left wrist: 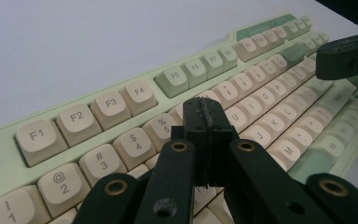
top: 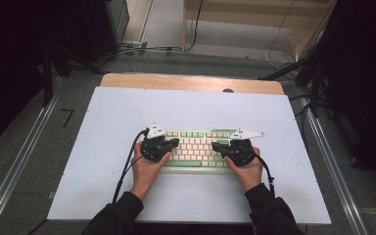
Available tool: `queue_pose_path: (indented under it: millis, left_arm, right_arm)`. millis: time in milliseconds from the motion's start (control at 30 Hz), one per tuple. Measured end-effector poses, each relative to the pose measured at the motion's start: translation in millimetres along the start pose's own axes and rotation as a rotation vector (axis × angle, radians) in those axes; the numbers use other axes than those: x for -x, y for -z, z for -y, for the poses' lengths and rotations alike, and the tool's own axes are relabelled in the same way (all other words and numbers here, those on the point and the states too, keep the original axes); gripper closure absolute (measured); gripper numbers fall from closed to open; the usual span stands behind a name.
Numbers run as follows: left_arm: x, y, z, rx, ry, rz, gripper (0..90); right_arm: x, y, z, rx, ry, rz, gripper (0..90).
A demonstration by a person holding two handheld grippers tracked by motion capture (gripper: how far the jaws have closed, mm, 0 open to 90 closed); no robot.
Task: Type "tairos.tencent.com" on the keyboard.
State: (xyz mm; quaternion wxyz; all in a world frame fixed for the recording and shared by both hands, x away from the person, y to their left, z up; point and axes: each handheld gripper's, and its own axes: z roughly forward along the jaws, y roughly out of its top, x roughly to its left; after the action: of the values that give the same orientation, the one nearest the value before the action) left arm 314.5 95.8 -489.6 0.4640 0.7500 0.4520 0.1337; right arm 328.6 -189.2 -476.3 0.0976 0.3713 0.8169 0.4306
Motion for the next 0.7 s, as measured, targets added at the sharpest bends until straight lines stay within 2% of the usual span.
queue_pose_path:
  millis: [700]
  left_arm:
    - [-1.2,2.8,-1.1,0.006,0.009,0.009,90.0]
  right_arm:
    - [-1.6,-1.2,0.0,-0.002,-0.001,0.001,88.4]
